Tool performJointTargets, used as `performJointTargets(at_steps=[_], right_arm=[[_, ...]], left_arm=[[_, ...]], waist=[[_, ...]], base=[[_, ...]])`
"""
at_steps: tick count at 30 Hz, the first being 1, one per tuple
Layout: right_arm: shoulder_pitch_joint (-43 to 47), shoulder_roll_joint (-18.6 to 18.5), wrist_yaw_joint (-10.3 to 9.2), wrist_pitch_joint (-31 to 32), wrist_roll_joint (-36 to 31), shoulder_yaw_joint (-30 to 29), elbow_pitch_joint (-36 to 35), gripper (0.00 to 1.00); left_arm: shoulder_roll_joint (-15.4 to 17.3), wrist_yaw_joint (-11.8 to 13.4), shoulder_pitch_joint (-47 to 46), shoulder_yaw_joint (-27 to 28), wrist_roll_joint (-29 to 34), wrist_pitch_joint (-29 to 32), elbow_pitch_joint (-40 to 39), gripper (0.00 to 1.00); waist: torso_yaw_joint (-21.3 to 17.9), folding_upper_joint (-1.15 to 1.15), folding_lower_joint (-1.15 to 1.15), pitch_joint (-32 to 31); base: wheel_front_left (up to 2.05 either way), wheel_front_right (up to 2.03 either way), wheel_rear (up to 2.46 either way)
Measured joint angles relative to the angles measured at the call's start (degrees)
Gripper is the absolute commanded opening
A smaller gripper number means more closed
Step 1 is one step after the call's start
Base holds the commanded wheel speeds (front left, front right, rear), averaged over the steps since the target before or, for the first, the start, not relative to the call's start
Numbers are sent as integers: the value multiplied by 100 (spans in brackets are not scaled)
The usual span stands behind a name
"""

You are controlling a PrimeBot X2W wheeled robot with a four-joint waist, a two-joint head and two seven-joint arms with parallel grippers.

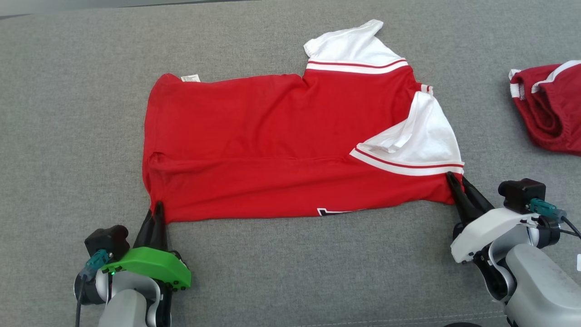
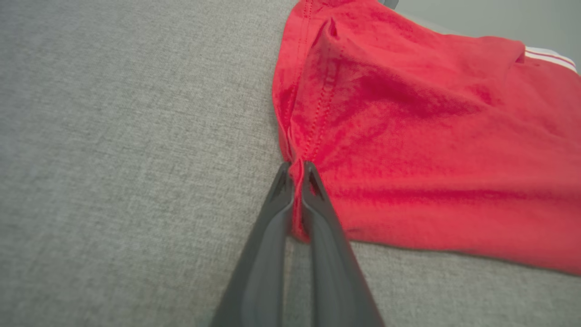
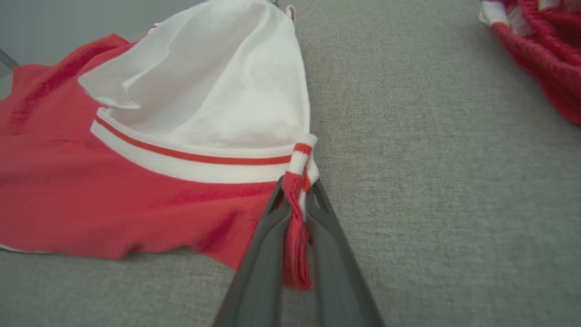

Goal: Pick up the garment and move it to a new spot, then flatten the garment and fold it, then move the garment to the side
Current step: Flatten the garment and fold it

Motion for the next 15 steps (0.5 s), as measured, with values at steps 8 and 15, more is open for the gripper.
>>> performJointTargets(at_steps=[8,15], right_arm=[[66,55,0,1,55,20,105,0],[489,152,1,1,138,104,269,0]], left_arm=[[-8,-85,211,127,14,5,-41,0],[-13,-115,675,219,77,7,142,0]], waist=[[19,0,0,-253],[33,0,0,-746]], base=[[0,0,0],[0,0,0]])
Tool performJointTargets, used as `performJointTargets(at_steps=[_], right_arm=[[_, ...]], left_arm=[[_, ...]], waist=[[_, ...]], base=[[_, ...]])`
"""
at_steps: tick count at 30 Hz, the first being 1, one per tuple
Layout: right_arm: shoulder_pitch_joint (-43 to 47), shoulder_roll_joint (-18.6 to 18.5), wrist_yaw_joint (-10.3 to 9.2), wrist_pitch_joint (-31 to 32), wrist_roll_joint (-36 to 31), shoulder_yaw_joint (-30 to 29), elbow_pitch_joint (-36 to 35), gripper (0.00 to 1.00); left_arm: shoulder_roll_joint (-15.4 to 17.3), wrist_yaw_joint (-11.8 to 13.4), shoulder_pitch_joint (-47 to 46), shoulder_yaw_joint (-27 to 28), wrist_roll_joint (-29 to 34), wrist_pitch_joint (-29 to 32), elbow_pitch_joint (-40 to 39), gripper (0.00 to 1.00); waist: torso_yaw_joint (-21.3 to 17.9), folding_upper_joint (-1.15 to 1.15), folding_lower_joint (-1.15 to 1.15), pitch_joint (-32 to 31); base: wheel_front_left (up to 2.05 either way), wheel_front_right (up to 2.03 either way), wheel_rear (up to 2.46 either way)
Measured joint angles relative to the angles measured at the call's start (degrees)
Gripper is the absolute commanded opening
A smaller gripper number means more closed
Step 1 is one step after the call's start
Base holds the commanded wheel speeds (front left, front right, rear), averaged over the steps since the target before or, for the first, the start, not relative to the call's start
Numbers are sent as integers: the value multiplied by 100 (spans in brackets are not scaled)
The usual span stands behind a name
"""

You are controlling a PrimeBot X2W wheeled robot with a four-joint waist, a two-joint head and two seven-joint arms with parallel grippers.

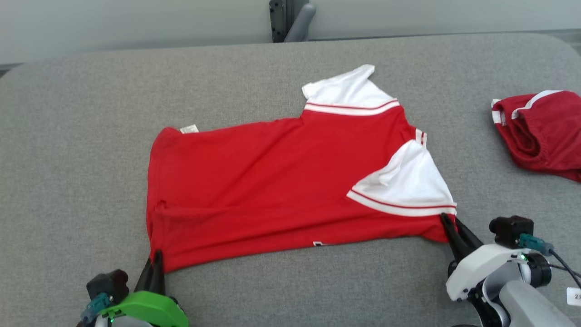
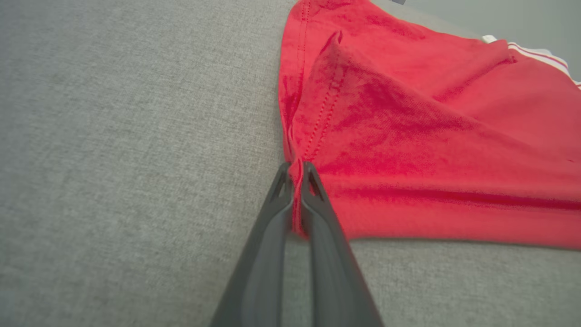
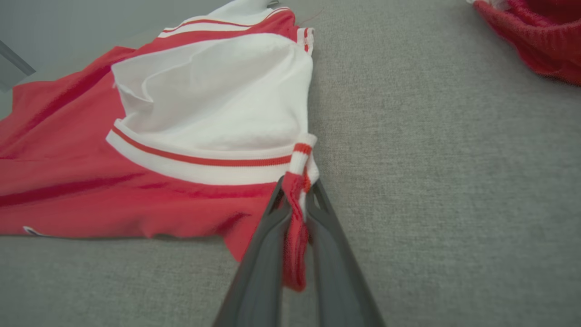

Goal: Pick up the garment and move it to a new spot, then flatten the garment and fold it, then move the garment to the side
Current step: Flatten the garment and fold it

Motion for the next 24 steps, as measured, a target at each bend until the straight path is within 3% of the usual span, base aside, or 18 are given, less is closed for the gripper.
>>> performJointTargets(at_steps=[13,14,15,16,24], right_arm=[[736,-116,0,1,389,361,35,0],[736,-116,0,1,389,361,35,0],[736,-124,0,1,412,402,67,61],[732,-129,0,1,420,422,74,100],[539,-100,-3,0,29,2,-274,100]], left_arm=[[-10,-43,646,229,149,0,355,0],[-10,-43,646,229,149,0,355,15],[-10,-43,645,213,149,0,350,40],[-9,-43,645,201,149,0,349,100],[8,88,662,169,211,0,-10,100]], waist=[[68,0,0,-898],[68,0,0,-898],[93,0,0,-903],[116,0,0,-899],[156,0,0,-804]], base=[[0,0,0],[0,0,0],[0,0,0],[0,0,0],[0,0,0]])
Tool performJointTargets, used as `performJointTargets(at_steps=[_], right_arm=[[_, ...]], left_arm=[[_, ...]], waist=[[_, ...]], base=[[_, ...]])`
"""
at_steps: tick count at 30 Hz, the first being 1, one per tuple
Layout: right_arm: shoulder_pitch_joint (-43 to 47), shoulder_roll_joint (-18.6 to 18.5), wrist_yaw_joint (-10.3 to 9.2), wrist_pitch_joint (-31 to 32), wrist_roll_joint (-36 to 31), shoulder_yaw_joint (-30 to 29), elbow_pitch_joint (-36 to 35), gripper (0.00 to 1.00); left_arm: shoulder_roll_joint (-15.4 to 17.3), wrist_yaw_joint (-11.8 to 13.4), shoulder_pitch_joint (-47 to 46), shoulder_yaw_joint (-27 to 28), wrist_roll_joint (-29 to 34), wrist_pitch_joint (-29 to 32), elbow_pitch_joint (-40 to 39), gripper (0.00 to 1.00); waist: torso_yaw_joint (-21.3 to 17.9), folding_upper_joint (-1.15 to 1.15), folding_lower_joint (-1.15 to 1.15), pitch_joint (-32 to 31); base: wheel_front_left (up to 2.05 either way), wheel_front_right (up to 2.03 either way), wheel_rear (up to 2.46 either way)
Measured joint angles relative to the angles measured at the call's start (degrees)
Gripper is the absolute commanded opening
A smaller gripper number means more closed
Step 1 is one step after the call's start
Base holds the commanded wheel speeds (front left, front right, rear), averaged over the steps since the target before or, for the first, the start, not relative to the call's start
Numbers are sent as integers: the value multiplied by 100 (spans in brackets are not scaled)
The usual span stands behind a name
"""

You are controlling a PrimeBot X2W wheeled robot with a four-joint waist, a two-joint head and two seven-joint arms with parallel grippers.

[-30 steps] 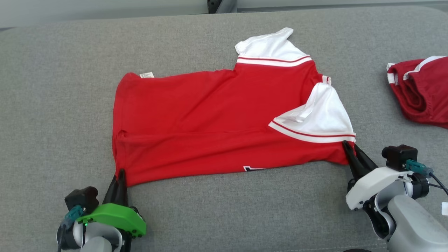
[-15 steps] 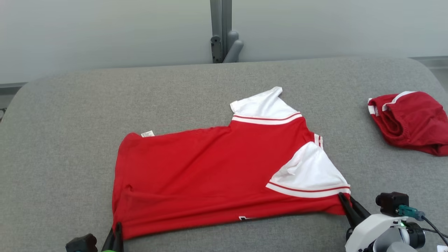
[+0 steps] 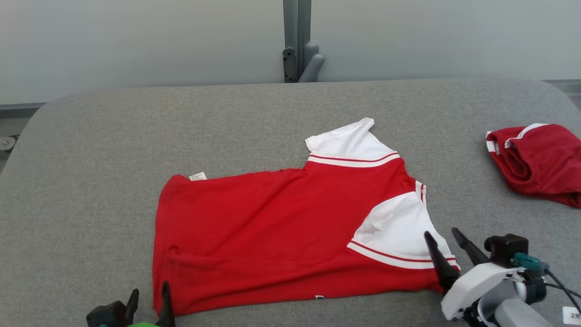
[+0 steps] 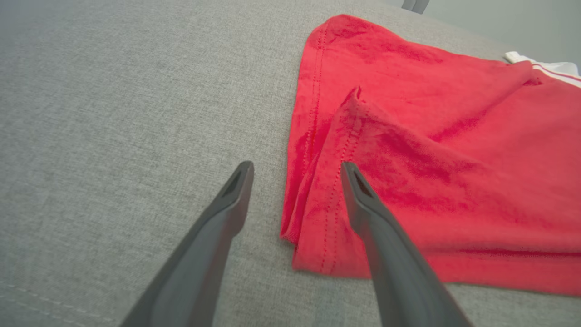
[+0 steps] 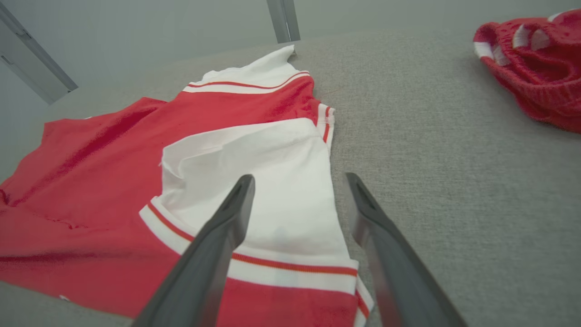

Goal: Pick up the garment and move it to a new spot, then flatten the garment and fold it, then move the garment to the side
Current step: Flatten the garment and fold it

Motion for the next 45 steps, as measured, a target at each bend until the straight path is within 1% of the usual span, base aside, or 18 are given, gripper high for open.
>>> performJointTargets(at_steps=[3,6,10,13,14,15,16,17,18,19,27,28,29,31,33,36,39,45], right_arm=[[42,192,0,0,-122,149,-320,100],[68,316,0,0,-163,490,-470,100],[-24,423,0,1,-108,817,-434,100],[-226,481,0,1,-114,859,-341,100],[-282,501,0,0,-133,862,-294,96],[-336,519,0,0,-154,879,-234,78],[-388,541,0,1,-165,898,-178,53],[-439,560,0,0,-171,896,-141,25],[-503,575,0,1,-176,892,-90,6],[-570,588,0,0,-189,876,-49,0],[-1140,817,0,0,-386,697,400,0],[-1277,911,-1,0,-378,723,649,57],[-1337,944,-1,0,-375,745,797,100],[-1471,996,-1,0,-352,822,1159,100],[-1575,1002,1,1,-343,822,1246,100],[-1704,938,0,0,-400,561,896,100],[-1602,851,0,1,-544,207,455,100],[-1289,834,-1,0,-787,-205,-162,100]], left_arm=[[0,42,75,-69,-2,0,-138,100],[0,60,90,-198,-47,0,-205,100],[0,98,63,-353,-108,0,-247,100],[-1,118,-4,-456,-127,0,-277,100],[0,119,-30,-485,-129,0,-299,100],[-1,125,-47,-505,-131,0,-318,100],[-2,140,-57,-514,-140,0,-326,100],[0,142,-63,-515,-154,0,-334,100],[0,143,-71,-522,-162,0,-339,100],[0,149,-82,-533,-177,0,-345,100],[0,182,-234,-673,-230,0,-398,100],[1,185,-304,-713,-230,0,-404,100],[0,185,-344,-733,-230,0,-403,100],[1,185,-422,-759,-225,0,-400,100],[0,185,-503,-780,-214,0,-409,100],[4,191,-682,-735,-153,0,-472,100],[1,190,-893,-642,-37,0,-521,100],[51,129,-1520,-423,205,0,-164,100]], waist=[[12,0,0,47],[32,0,0,114],[81,0,0,219],[145,0,0,302],[171,0,0,330],[200,0,0,358],[228,0,0,390],[255,0,0,422],[283,0,0,456],[313,0,0,489],[519,0,0,752],[559,0,0,809],[579,0,0,830],[612,0,0,862],[627,0,0,889],[588,0,0,911],[498,0,0,925],[243,0,0,999]], base=[[0,0,0],[0,0,0],[0,0,0],[0,0,0],[0,0,0],[0,0,0],[0,0,0],[0,0,0],[0,0,0],[0,0,0],[0,0,0],[0,0,0],[0,0,0],[0,0,0],[0,0,0],[0,0,0],[0,0,0],[0,0,0]])
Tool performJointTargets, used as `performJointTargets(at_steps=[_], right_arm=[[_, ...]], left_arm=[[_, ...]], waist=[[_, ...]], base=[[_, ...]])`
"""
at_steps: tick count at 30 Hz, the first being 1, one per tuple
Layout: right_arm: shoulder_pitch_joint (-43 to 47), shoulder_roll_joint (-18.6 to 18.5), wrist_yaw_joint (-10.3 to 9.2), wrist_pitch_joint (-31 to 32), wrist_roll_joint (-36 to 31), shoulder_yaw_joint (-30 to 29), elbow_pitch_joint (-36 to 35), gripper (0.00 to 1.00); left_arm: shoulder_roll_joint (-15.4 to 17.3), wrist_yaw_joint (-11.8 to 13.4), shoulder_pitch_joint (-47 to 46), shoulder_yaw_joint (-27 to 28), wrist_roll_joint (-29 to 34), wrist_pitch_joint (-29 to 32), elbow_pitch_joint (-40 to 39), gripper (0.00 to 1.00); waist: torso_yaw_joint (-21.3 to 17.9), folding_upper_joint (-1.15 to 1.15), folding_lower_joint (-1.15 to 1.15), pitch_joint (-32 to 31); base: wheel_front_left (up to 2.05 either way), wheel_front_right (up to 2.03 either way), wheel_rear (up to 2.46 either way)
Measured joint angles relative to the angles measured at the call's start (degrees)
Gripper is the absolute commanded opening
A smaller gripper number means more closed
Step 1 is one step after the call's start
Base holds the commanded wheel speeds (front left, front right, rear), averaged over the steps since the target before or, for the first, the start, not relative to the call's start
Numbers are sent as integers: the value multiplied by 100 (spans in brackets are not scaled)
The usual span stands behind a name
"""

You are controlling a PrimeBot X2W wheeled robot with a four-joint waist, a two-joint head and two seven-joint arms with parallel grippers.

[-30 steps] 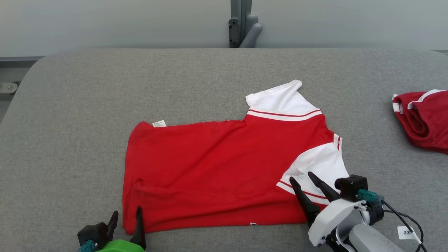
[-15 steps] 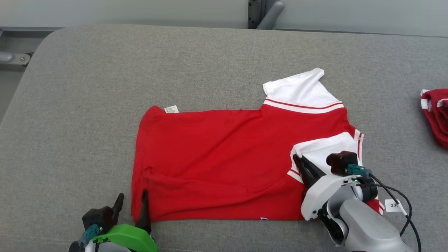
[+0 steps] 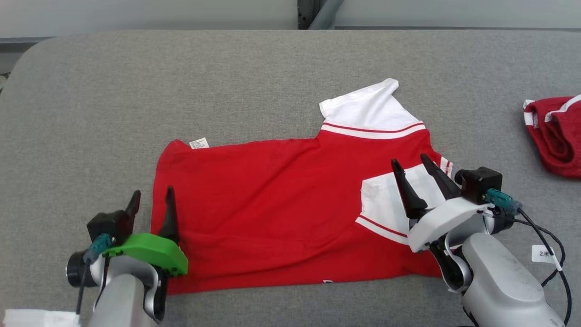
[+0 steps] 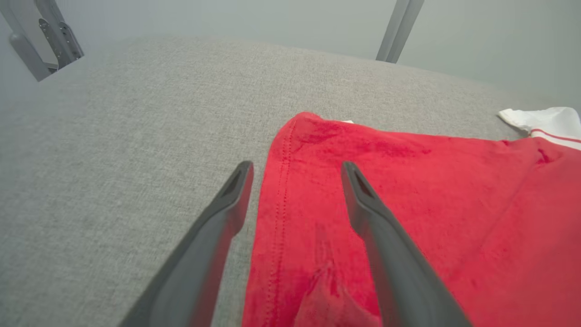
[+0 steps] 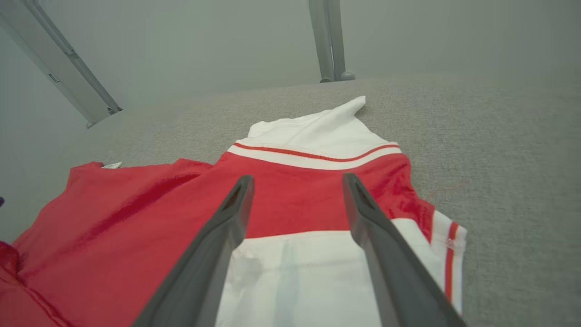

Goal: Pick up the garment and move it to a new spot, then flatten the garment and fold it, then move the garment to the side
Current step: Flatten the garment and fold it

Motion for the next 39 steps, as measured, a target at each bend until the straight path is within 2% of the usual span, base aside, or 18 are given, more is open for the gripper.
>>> performJointTargets(at_steps=[10,17,29,30,31,32,33,39], right_arm=[[145,-20,0,0,-88,-193,-446,100],[90,-54,0,0,-104,-223,-603,100],[76,-110,0,0,-125,-232,-634,100],[76,-110,0,0,-125,-232,-634,100],[70,-112,0,0,-125,-231,-631,100],[56,-115,0,0,-125,-230,-630,100],[34,-119,0,0,-125,-226,-630,100],[-219,-287,0,0,-73,-194,-659,100]], left_arm=[[411,-126,-1287,194,79,0,1259,100],[639,-38,-1803,212,123,0,2072,100],[594,-152,-2099,53,111,-3,2603,100],[594,-152,-2099,53,111,-3,2603,89],[592,-177,-2107,48,93,-3,2617,51],[586,-191,-2120,40,73,-5,2653,29],[569,-199,-2141,22,58,-7,2703,0],[503,-248,-2277,-60,-45,-5,2682,0]], waist=[[-421,0,0,326],[-630,0,0,549],[-702,0,0,685],[-702,0,0,685],[-701,0,0,686],[-700,0,0,688],[-699,0,0,692],[-642,0,0,773]], base=[[0,0,0],[0,0,0],[0,0,0],[0,0,0],[0,0,0],[0,0,0],[0,0,0],[0,0,0]])
